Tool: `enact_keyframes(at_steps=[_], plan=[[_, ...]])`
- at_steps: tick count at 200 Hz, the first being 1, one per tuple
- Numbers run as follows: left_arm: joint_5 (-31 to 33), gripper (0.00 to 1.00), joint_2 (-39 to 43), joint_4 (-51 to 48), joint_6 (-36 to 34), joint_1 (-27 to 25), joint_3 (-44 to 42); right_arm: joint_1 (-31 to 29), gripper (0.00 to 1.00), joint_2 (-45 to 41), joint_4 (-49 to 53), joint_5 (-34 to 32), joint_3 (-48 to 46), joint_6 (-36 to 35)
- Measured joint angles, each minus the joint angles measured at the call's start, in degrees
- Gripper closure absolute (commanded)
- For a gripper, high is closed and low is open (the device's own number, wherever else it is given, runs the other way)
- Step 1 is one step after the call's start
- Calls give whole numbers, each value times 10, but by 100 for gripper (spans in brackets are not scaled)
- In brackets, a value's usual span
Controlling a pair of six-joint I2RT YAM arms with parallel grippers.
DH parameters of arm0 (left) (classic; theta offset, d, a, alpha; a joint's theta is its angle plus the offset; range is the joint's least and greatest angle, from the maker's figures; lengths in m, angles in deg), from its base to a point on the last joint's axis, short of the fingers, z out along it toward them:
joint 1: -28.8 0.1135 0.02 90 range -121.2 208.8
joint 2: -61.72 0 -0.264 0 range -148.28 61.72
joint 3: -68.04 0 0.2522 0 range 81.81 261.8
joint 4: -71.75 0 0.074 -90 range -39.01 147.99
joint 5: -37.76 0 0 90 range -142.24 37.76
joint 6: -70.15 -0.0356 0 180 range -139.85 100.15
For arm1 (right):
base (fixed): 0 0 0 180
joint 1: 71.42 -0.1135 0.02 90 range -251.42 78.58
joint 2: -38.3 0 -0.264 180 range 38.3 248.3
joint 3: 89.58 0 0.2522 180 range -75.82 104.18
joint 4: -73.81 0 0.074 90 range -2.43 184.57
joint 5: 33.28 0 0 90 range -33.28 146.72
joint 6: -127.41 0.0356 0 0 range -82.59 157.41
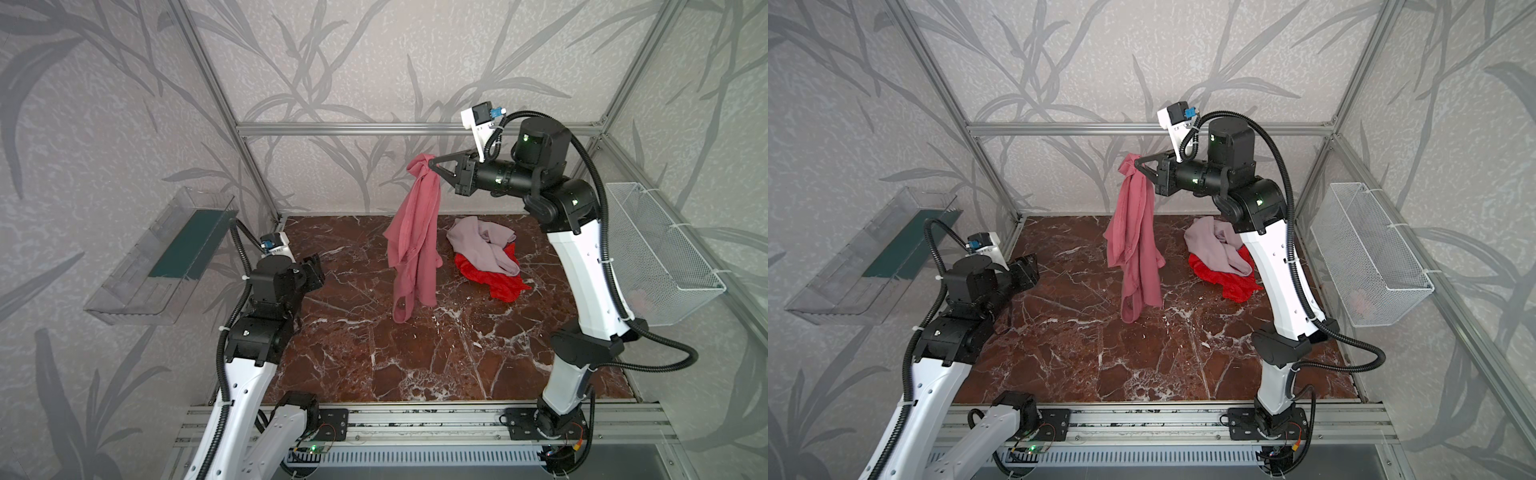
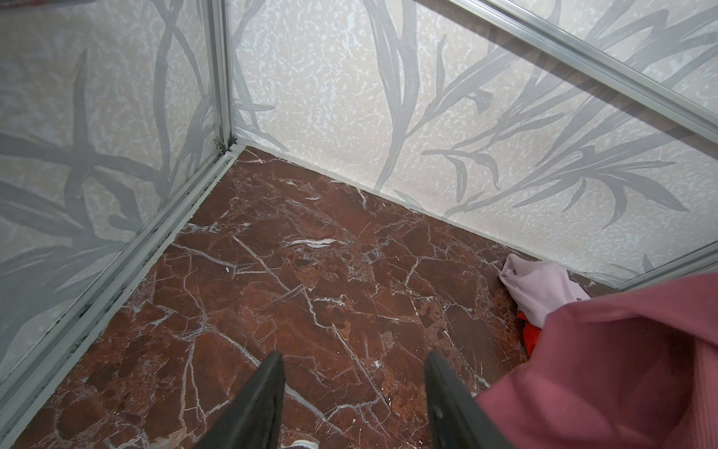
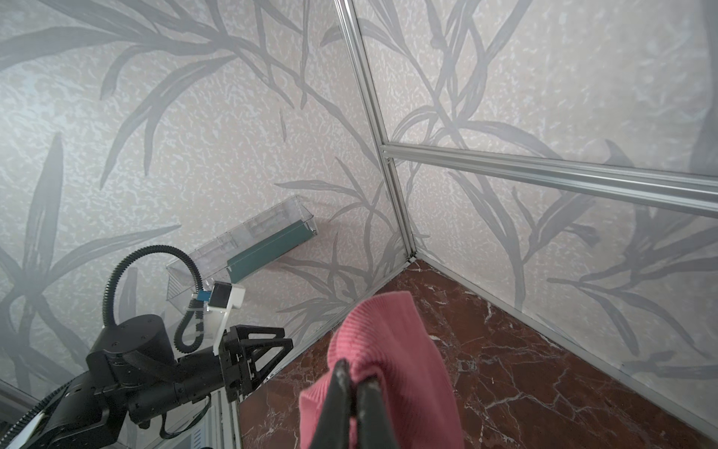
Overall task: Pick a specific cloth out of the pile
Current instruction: 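Lift the pink shirt with the right gripper and pull it out of the pile, then carry the pink shirt toward the left gripper and lower it to the floor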
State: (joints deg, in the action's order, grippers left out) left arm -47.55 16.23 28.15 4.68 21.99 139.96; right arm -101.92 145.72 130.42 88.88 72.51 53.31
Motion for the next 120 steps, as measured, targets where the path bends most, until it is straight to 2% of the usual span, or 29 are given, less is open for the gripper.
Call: enact_keyframes(at_steps=[33, 86, 120], plan=[[6, 44, 21, -27, 0, 0, 0, -32, 100, 41, 5, -2, 3, -5], [13, 44, 54, -48, 1, 0, 1, -84, 100, 134, 11, 0, 74, -1], [13, 45, 76, -52, 10, 0, -1, -111, 100, 188, -20, 3, 91, 19]])
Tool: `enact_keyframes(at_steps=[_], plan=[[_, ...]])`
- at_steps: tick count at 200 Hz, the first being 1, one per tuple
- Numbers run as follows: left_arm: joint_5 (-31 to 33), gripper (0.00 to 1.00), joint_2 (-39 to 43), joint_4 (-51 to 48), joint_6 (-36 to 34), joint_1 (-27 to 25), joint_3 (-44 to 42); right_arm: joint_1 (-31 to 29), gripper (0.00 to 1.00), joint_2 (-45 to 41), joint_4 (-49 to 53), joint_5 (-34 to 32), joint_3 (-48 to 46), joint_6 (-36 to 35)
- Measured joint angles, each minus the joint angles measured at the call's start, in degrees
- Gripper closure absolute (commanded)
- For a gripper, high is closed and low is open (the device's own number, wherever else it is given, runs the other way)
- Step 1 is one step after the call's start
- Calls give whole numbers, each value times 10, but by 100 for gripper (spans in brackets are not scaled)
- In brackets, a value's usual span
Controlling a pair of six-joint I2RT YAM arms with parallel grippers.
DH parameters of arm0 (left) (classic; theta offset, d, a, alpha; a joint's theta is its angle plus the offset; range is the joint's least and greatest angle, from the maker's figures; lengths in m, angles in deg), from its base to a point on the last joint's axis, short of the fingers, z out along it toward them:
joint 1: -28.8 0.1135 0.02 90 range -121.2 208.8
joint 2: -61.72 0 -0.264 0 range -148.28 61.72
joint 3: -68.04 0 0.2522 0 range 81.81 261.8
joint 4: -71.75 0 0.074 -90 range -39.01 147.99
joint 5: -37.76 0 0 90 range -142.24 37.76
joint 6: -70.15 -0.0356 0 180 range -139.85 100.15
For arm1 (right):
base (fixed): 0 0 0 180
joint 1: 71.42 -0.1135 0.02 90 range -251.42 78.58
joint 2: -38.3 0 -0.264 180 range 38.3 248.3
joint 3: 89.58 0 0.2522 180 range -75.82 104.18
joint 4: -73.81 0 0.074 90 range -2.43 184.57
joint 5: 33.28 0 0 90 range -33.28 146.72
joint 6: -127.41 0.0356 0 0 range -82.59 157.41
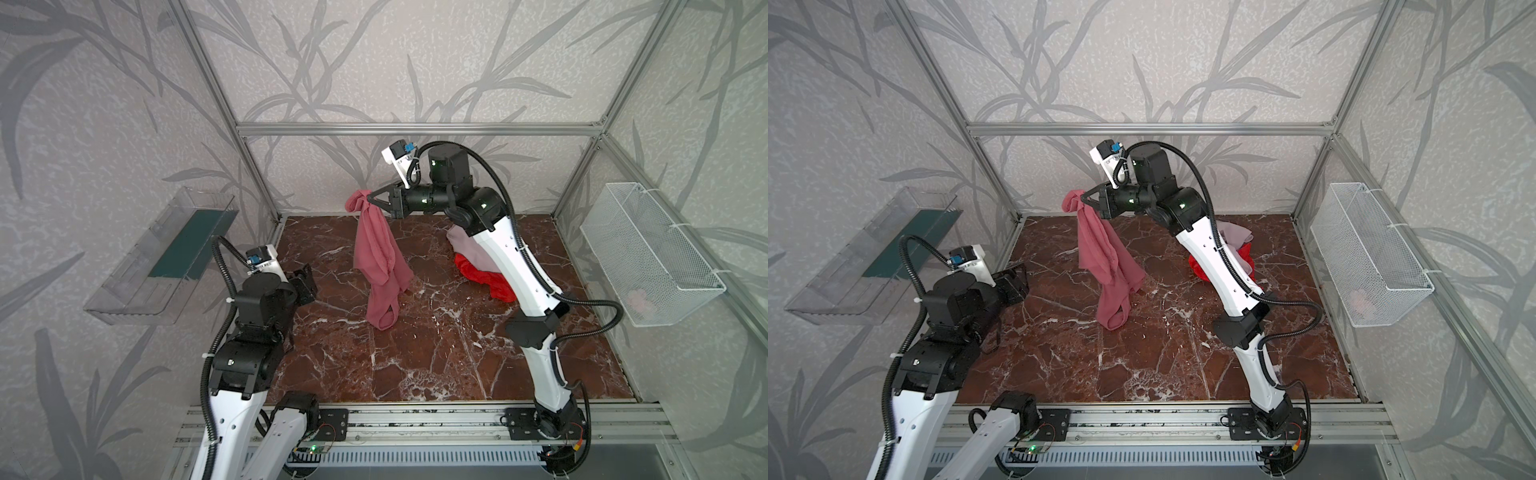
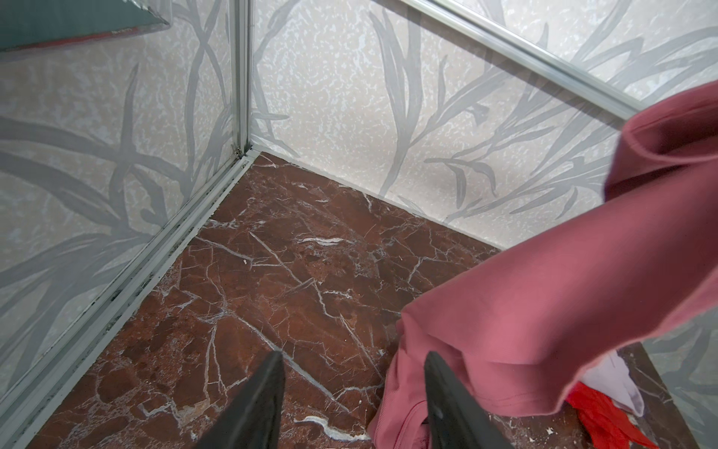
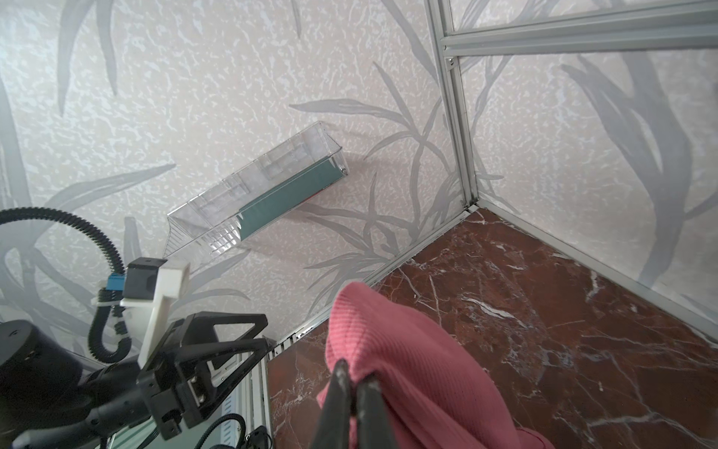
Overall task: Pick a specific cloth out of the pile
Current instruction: 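Carry the pink shirt toward the left gripper and lower it to the floor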
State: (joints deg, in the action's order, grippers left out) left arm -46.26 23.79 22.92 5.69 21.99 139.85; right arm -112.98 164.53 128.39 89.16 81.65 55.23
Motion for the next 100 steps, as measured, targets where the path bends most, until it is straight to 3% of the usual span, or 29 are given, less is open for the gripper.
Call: enact_keyframes(at_steps=[84, 100], plan=[[-5, 46, 17, 12, 9, 0, -22, -59, 99, 216, -170, -2, 10, 122], [-10, 46, 16, 10, 7, 0, -22, -68, 90, 253, -197, -7, 12, 145]])
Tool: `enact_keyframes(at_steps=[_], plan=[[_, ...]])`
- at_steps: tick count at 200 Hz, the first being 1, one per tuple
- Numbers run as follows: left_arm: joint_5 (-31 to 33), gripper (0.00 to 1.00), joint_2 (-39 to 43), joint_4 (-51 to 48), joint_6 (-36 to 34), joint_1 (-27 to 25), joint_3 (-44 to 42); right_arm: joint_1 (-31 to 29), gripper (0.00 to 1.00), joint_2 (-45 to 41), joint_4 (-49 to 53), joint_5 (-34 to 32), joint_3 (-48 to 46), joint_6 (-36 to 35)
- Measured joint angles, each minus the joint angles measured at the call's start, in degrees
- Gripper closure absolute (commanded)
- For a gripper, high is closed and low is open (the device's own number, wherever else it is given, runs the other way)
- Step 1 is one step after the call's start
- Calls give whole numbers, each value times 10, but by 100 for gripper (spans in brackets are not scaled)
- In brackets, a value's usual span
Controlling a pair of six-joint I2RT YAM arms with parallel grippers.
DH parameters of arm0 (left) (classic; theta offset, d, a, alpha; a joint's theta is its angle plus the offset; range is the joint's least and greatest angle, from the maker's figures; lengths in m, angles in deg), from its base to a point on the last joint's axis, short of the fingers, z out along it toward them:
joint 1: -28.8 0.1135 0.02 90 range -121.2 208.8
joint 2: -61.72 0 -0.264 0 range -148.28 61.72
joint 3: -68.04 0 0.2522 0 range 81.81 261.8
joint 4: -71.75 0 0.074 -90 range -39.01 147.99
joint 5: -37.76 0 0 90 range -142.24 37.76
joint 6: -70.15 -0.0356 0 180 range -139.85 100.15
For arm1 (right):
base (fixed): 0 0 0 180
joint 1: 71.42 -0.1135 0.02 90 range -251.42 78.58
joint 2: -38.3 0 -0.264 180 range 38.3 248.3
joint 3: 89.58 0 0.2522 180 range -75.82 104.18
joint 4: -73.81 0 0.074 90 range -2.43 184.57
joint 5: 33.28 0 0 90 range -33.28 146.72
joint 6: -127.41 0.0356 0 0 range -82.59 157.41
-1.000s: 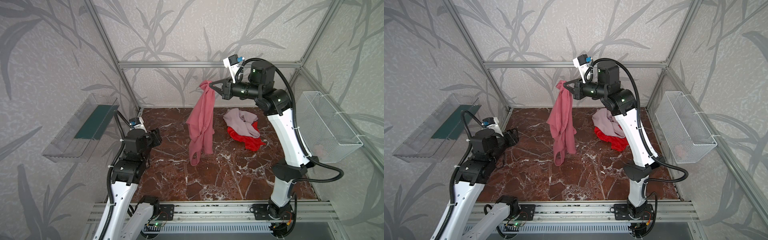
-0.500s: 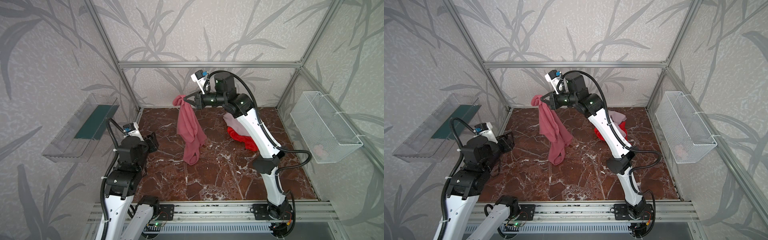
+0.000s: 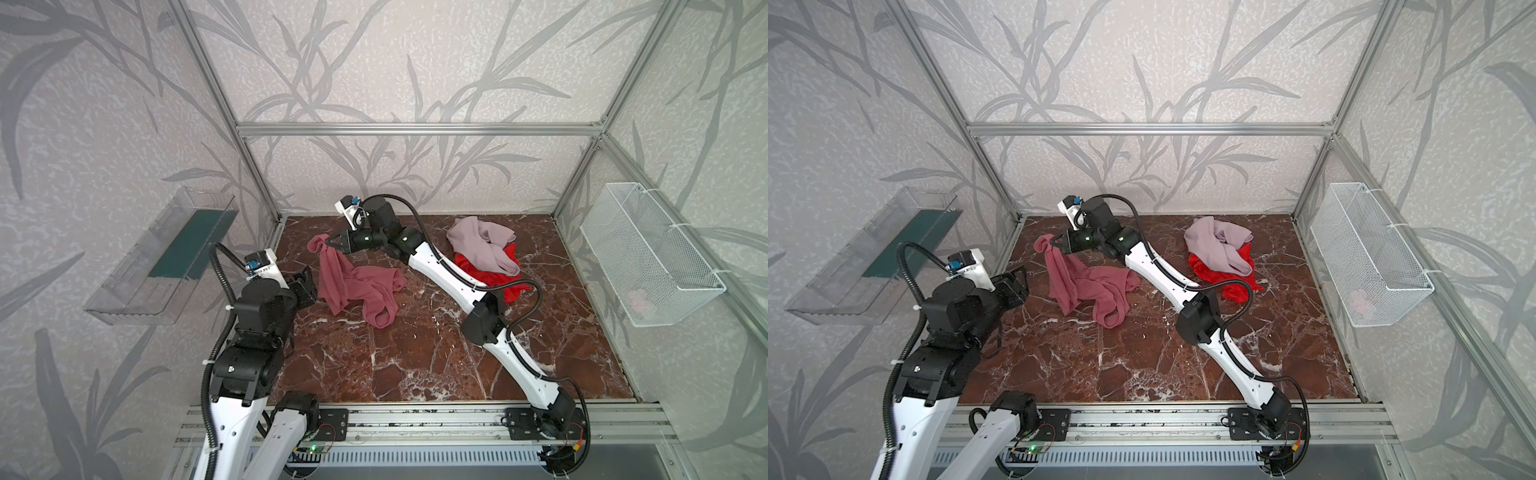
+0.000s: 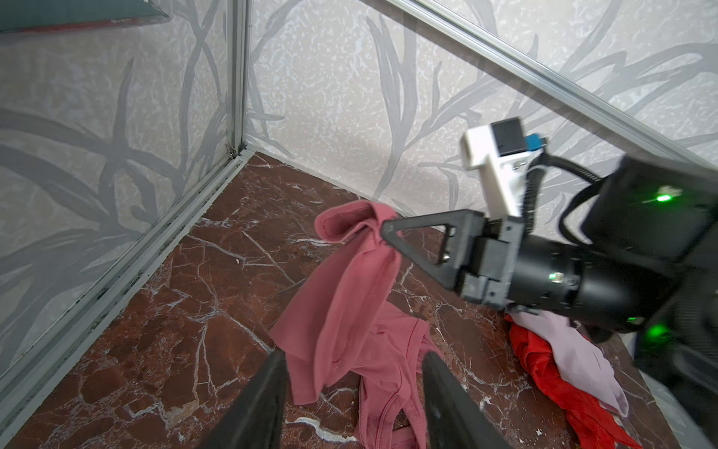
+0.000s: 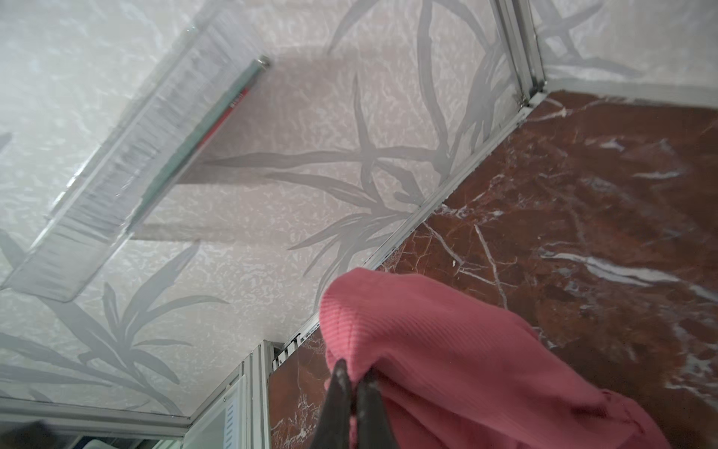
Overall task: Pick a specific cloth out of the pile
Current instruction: 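Carry the pink shirt toward the left gripper and lower it to the floor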
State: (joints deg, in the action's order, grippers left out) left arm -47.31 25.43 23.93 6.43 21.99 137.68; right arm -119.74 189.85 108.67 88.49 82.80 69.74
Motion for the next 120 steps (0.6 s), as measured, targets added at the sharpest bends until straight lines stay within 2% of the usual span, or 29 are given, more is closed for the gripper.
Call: enact_keyframes(at_steps=[15, 35, 45, 63, 85, 120], plan=[[-3, 46, 0, -2, -2, 0, 0, -9, 82, 25, -20, -4, 0, 22], [-5, 46, 0, -5, -3, 0, 0, -24, 52, 42, -34, -8, 0, 39], [-5, 46, 0, -7, -3, 0, 0, -32, 44, 44, -41, -8, 0, 44], [-6, 46, 0, -10, -3, 0, 0, -43, 38, 43, -56, -8, -5, 43], [-6, 46, -1, -12, -2, 0, 0, -55, 37, 33, -69, -9, -34, 29], [-19, 46, -12, -11, 3, 0, 0, -56, 37, -30, -83, -14, -169, 2]])
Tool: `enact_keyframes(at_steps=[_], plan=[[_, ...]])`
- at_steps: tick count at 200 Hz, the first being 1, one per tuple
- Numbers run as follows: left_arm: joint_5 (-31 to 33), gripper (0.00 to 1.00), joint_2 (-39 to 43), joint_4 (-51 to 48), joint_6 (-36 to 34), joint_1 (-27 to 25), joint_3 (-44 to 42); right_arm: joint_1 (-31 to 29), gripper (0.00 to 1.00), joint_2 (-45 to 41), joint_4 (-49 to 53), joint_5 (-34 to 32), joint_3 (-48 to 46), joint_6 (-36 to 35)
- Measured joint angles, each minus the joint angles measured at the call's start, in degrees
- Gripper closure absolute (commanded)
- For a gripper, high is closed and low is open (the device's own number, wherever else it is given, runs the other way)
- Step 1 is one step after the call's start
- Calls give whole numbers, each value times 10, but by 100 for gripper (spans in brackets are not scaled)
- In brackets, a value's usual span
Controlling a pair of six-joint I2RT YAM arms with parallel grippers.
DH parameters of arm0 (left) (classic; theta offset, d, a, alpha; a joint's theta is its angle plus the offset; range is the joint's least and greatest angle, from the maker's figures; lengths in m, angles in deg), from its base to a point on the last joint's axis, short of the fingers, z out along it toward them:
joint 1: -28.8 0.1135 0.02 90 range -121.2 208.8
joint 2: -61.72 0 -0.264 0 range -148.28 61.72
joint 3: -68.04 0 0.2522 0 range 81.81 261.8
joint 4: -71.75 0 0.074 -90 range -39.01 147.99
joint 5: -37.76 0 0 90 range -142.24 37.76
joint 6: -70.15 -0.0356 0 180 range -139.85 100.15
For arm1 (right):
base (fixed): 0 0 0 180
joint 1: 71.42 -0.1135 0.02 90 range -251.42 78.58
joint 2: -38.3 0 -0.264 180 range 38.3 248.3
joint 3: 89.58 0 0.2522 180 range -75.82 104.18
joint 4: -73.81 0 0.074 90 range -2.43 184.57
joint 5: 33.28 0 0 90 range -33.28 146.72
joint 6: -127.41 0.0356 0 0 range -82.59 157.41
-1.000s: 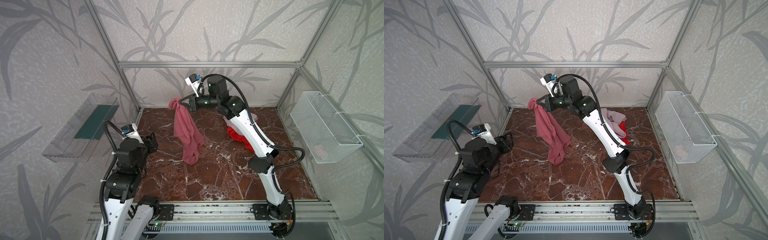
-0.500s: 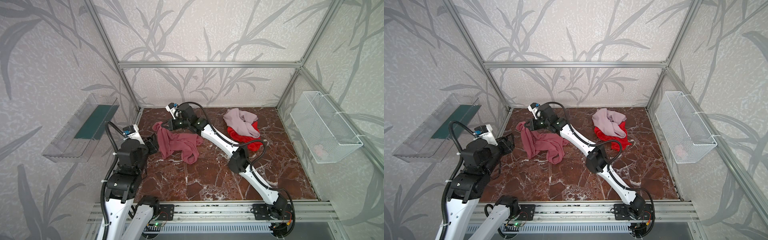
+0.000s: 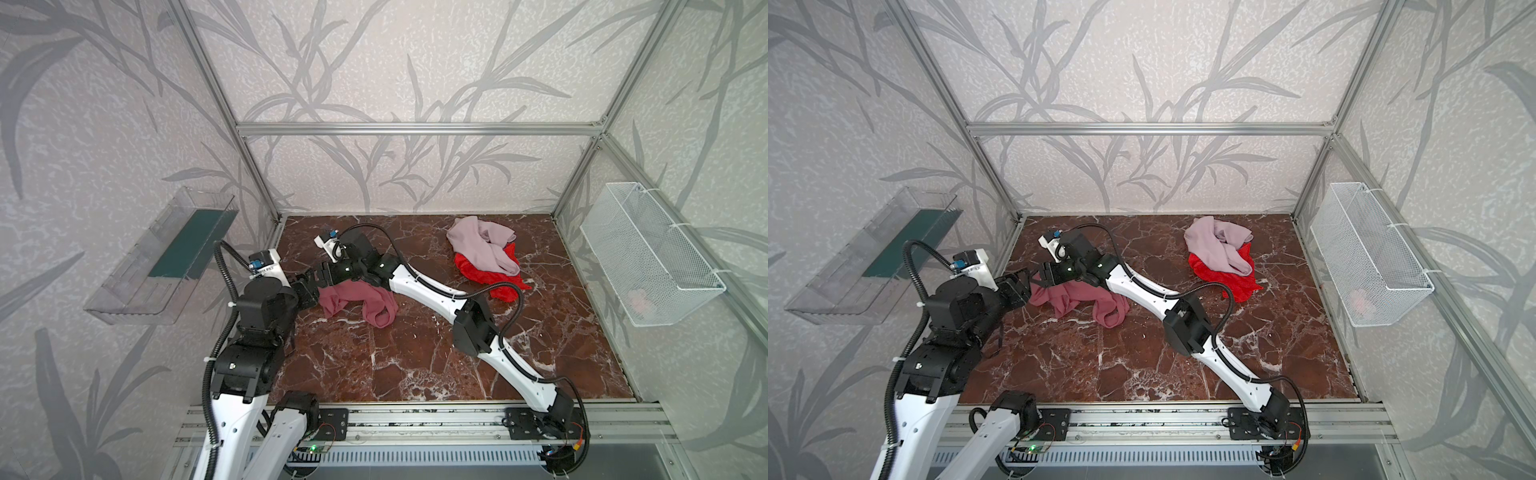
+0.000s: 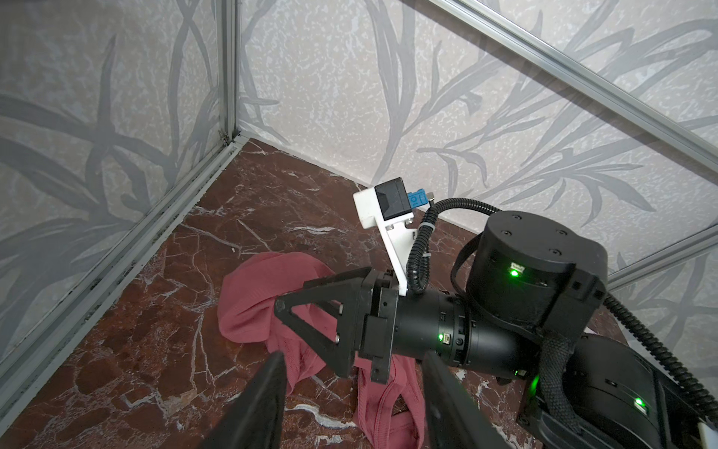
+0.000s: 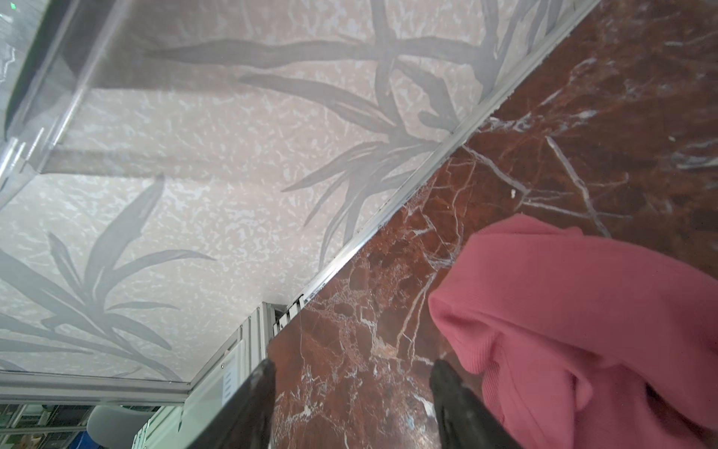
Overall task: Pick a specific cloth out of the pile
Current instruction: 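Carry the pink shirt toward the left gripper and lower it to the floor, then release the pink shirt with the right gripper while the left gripper reaches to it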
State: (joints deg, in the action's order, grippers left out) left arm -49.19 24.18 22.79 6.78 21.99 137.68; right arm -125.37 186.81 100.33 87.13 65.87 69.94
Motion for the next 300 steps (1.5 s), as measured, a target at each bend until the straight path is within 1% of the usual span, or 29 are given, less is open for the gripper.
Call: enact_keyframes(at_steps=[21, 43, 63, 81, 112, 145, 167, 184, 205, 234, 258, 278, 300], plan=[[-21, 47, -21, 6, 4, 0, -1, 9, 37, -81, -48, -3, -145, 0], [-45, 47, -49, 32, 10, -9, -20, 28, 37, -191, -117, -13, -314, 2], [-52, 47, -74, 68, 16, -34, -55, 56, 37, -288, -177, -19, -445, 6], [-49, 47, -109, 93, 17, -70, -82, 94, 38, -370, -225, -25, -553, 9], [-34, 47, -190, 140, 15, -144, -92, 150, 39, -473, -243, -53, -681, -4], [-24, 47, -286, 197, 13, -198, -91, 176, 38, -573, -238, -76, -793, -24], [-22, 47, -365, 225, 9, -216, -78, 205, 38, -625, -238, -74, -849, -23], [-21, 44, -426, 240, 0, -225, -54, 238, 38, -650, -238, -71, -882, -21], [-21, 44, -501, 251, -14, -233, -9, 272, 38, -672, -233, -71, -913, -19], [-23, 46, -596, 245, -27, -238, 70, 285, 38, -696, -212, -70, -929, -23], [-23, 46, -643, 244, -30, -241, 104, 294, 38, -712, -205, -64, -930, -26], [-21, 45, -666, 242, -31, -242, 108, 304, 38, -715, -202, -59, -930, -28], [-15, 43, -685, 230, -31, -243, 110, 313, 38, -715, -200, -56, -930, -28]])
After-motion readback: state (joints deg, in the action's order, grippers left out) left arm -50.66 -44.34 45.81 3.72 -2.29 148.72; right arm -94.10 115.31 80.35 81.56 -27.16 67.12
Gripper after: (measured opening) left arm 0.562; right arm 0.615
